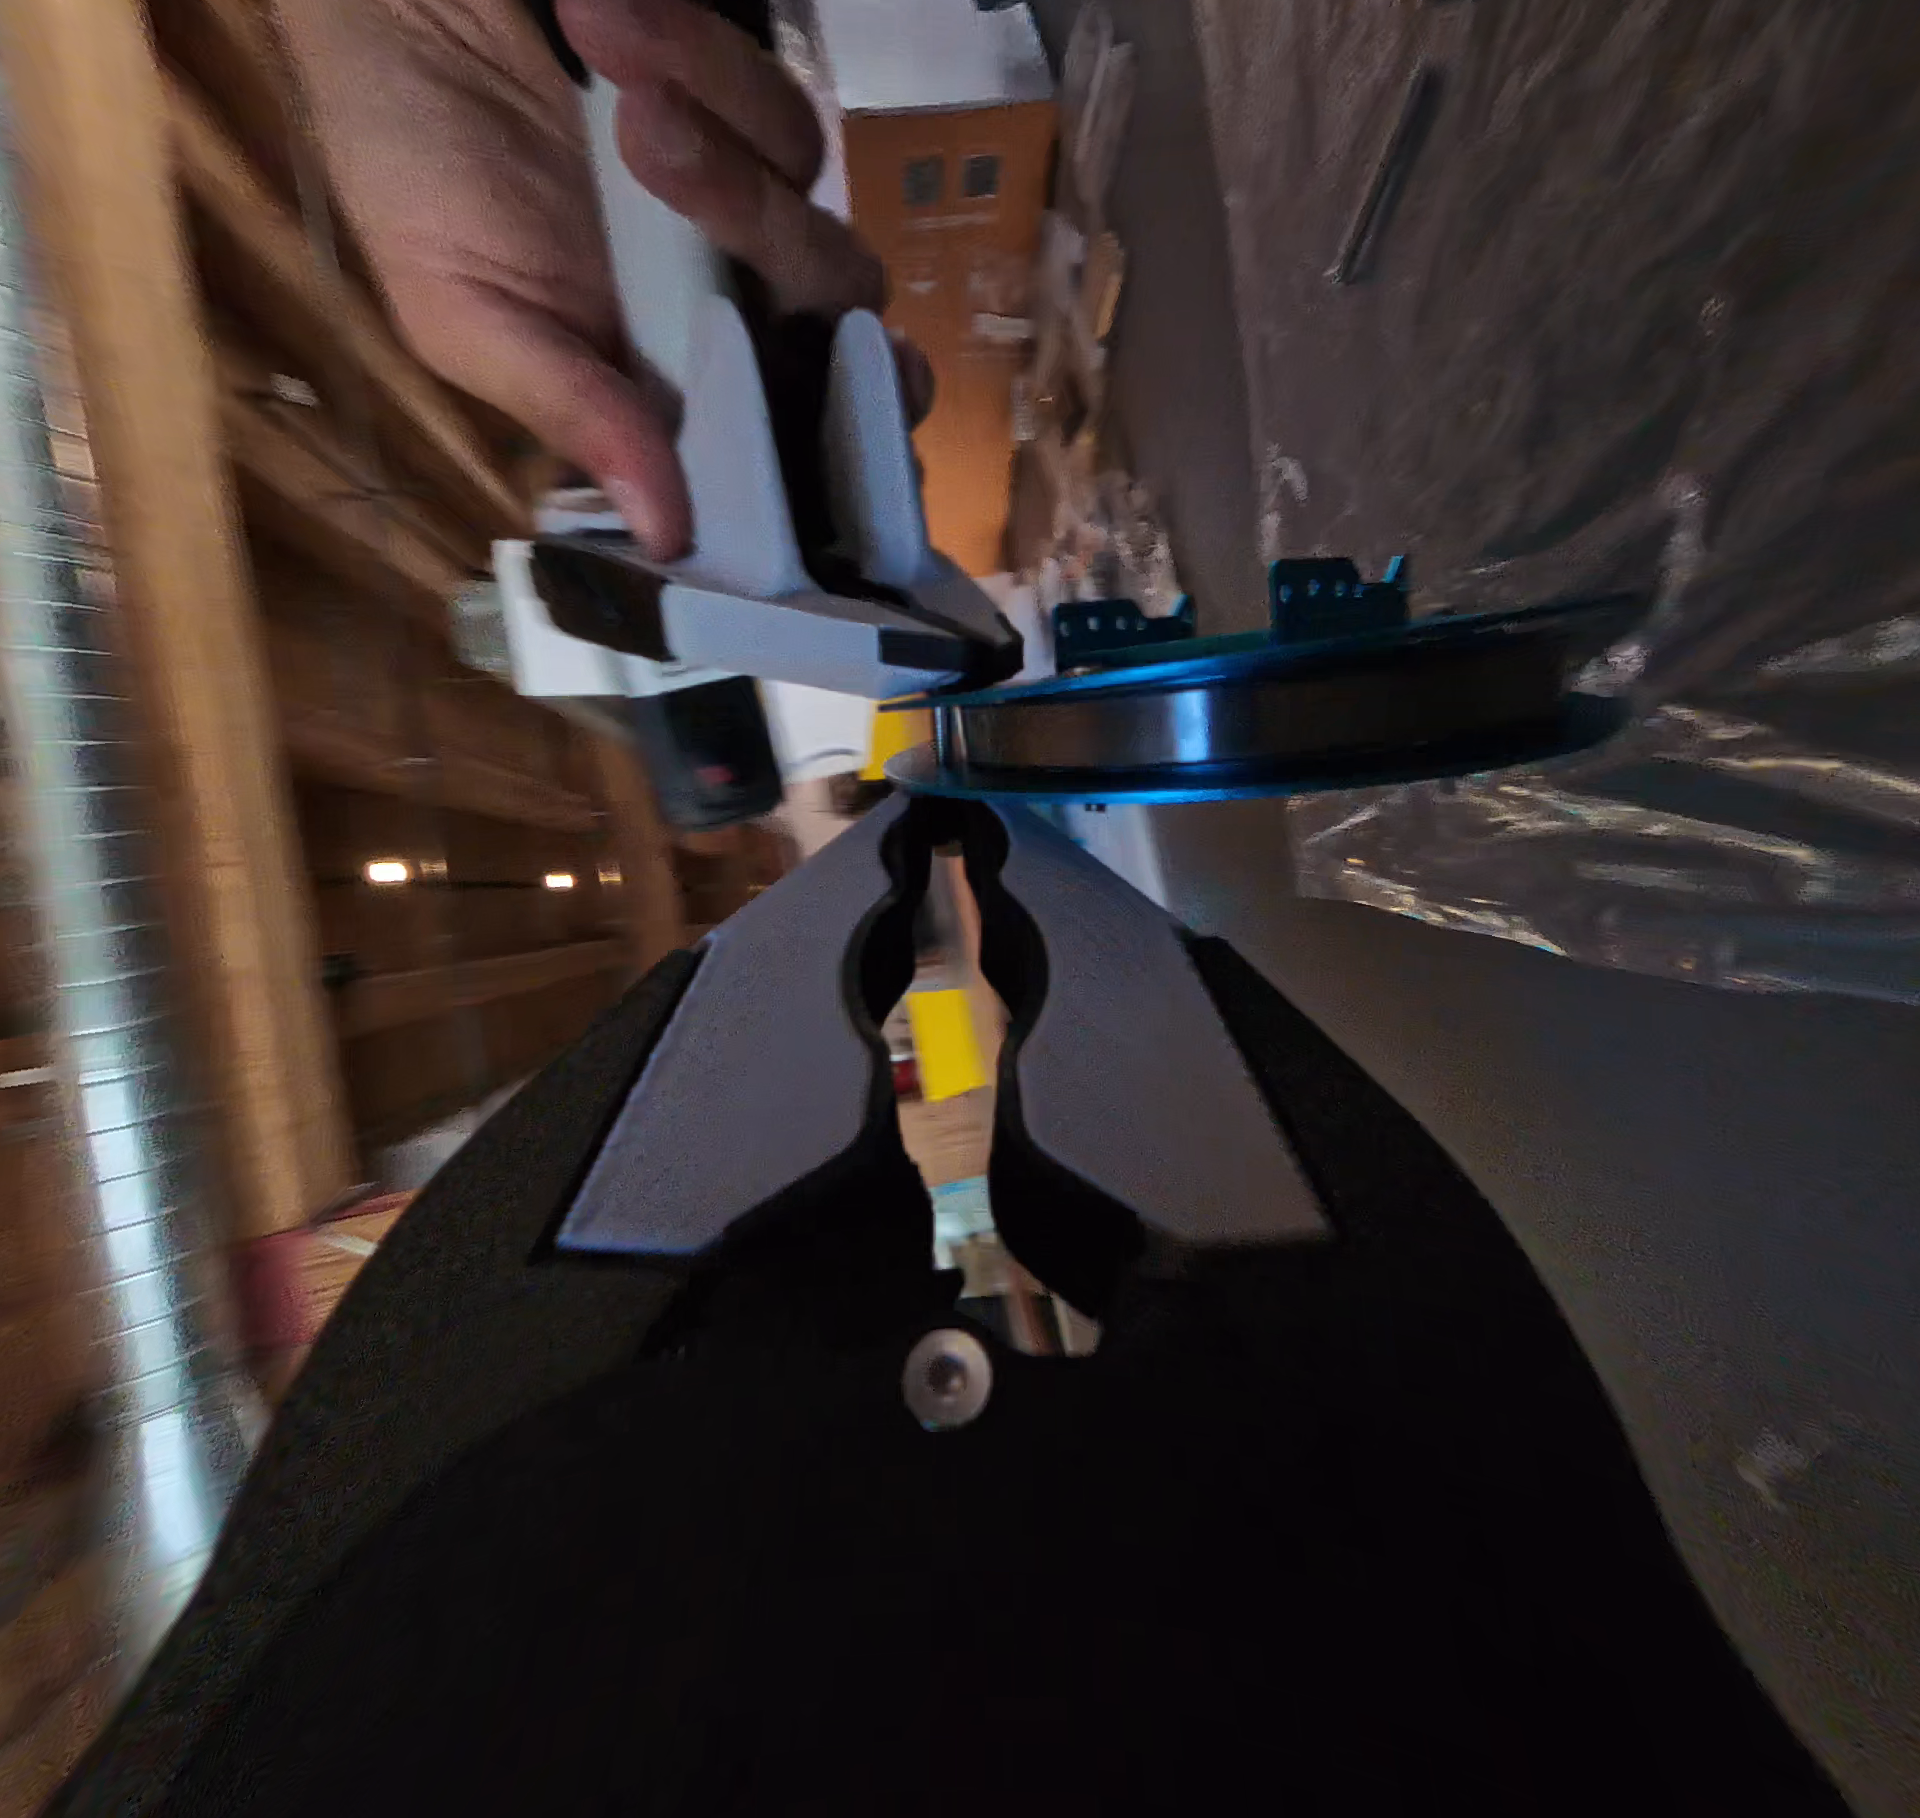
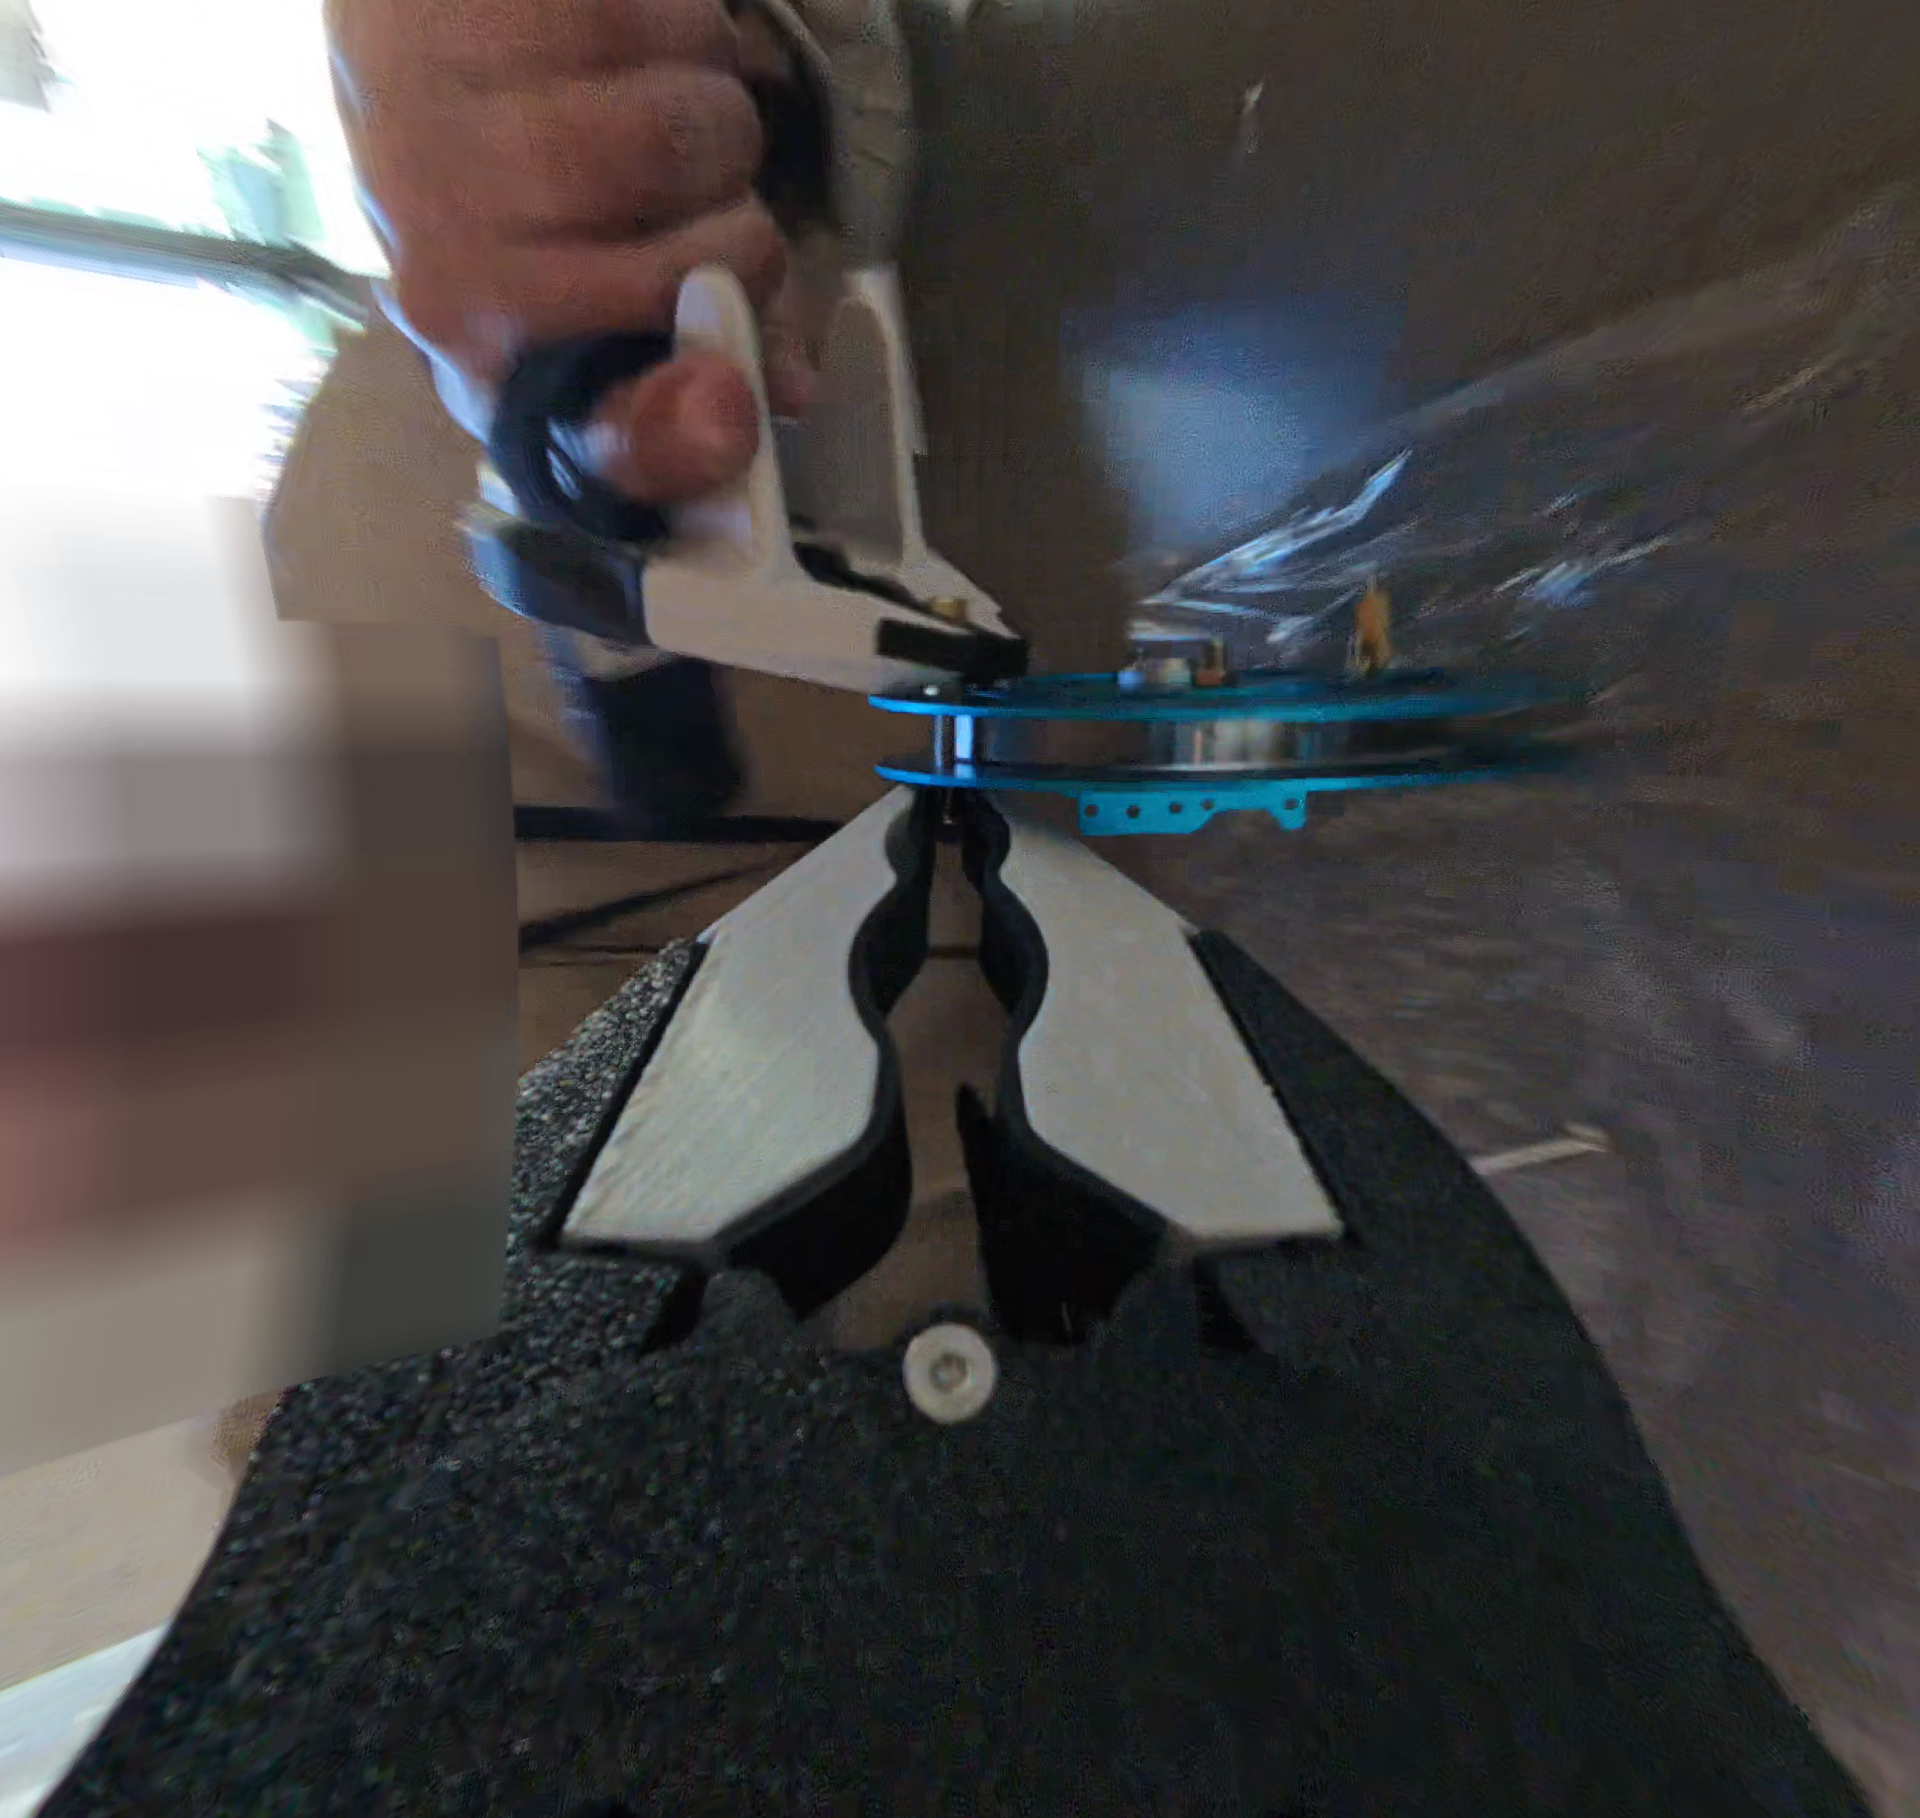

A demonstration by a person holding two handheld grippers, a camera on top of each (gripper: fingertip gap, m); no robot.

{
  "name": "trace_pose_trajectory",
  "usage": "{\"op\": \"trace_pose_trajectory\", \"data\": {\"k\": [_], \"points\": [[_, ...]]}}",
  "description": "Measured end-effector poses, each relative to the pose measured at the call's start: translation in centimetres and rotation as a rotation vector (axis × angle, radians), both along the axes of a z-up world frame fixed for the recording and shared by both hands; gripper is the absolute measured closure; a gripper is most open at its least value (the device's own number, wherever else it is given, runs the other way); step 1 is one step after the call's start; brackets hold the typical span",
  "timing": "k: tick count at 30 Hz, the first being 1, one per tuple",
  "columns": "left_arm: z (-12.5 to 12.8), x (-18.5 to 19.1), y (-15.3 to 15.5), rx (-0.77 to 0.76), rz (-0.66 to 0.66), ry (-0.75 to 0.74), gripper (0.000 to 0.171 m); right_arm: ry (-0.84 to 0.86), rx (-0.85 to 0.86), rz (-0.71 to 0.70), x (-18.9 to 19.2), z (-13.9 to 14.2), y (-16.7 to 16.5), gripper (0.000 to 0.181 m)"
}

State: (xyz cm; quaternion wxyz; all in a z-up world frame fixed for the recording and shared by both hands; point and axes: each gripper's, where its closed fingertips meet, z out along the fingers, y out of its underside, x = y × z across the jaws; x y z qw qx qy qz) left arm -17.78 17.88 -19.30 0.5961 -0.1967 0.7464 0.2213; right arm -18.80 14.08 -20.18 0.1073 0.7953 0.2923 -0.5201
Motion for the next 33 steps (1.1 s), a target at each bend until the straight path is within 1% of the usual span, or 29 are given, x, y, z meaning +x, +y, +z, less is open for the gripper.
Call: {"op": "trace_pose_trajectory", "data": {"k": [1,2,3,5,7,8,9,12,14,15,17,18,20,22,23,24,25,26,27,28,30,32,33], "points": [[0.1,0.1,-0.1,0.097,-0.023,-0.025,0.170,0.042,-0.114,-0.028,-0.1,-0.1,-0.1,0.179],[-0.1,0.2,-0.3,0.205,-0.045,-0.036,0.170,0.062,-0.155,-0.034,0.0,-0.4,-0.3,0.179],[-0.1,0.3,-0.5,0.238,-0.051,-0.059,0.170,0.085,-0.191,-0.038,0.0,-0.5,-0.6,0.179],[-0.2,0.5,-0.5,0.110,-0.040,-0.074,0.170,0.105,-0.170,-0.042,0.3,-0.4,-0.7,0.179],[-0.4,0.6,-0.3,0.047,-0.028,-0.068,0.169,0.107,-0.074,-0.044,0.5,-0.3,-0.3,0.178],[-0.5,0.6,-0.2,-0.034,-0.016,-0.069,0.168,0.090,0.035,-0.030,0.7,-0.4,-0.1,0.177],[-0.6,0.6,-0.1,-0.152,0.008,-0.062,0.168,0.062,0.180,-0.017,0.8,-0.5,0.3,0.176],[-1.1,0.4,-0.1,-0.529,0.091,-0.012,0.167,-0.068,0.713,0.051,1.0,-0.7,1.2,0.176],[-1.3,0.1,-0.3,-0.769,0.140,0.036,0.167,-0.201,1.072,0.101,1.2,-1.0,1.7,0.174],[-1.4,0.0,-0.6,-0.890,0.156,0.067,0.168,-0.277,1.233,0.135,1.4,-1.2,2.0,0.165],[-1.5,-0.1,-1.2,-1.127,0.177,0.131,0.168,-0.447,1.559,0.138,1.6,-0.8,3.2,0.164],[-1.5,-0.2,-1.6,-1.248,0.190,0.163,0.168,-0.501,1.700,0.161,1.6,-0.6,3.3,0.164],[-1.4,-0.2,-2.0,-1.477,0.233,0.214,0.168,-0.598,1.910,0.252,1.4,-0.6,3.2,0.171],[-1.4,-0.3,-2.4,-1.701,0.281,0.256,0.168,-0.703,2.077,0.337,1.5,-0.5,3.3,0.169],[-1.3,-0.2,-2.5,-1.813,0.308,0.264,0.167,-0.750,2.154,0.368,1.5,-0.1,3.4,0.174],[-1.3,-0.1,-2.6,-1.898,0.329,0.260,0.168,-0.797,2.198,0.407,1.7,0.0,3.5,0.174],[-1.2,0.0,-2.5,-1.943,0.332,0.258,0.168,-0.834,2.226,0.436,1.8,0.1,3.6,0.175],[-1.2,0.2,-2.3,-1.937,0.319,0.247,0.168,-0.854,2.217,0.455,2.0,-0.1,3.7,0.179],[-1.2,0.2,-2.2,-1.882,0.289,0.240,0.168,-0.865,2.185,0.457,2.1,-0.2,3.7,0.178],[-1.2,0.2,-2.3,-1.797,0.258,0.244,0.168,-0.840,2.118,0.453,2.1,-0.3,3.4,0.179],[-1.3,0.2,-2.6,-1.564,0.198,0.245,0.168,-0.718,1.920,0.405,2.0,-0.7,2.7,0.179],[-1.3,0.2,-2.8,-1.313,0.141,0.221,0.168,-0.563,1.670,0.339,1.8,-1.1,1.8,0.179],[-1.4,0.3,-2.7,-1.143,0.106,0.196,0.168,-0.500,1.543,0.307,1.8,-1.3,1.4,0.179]]}}
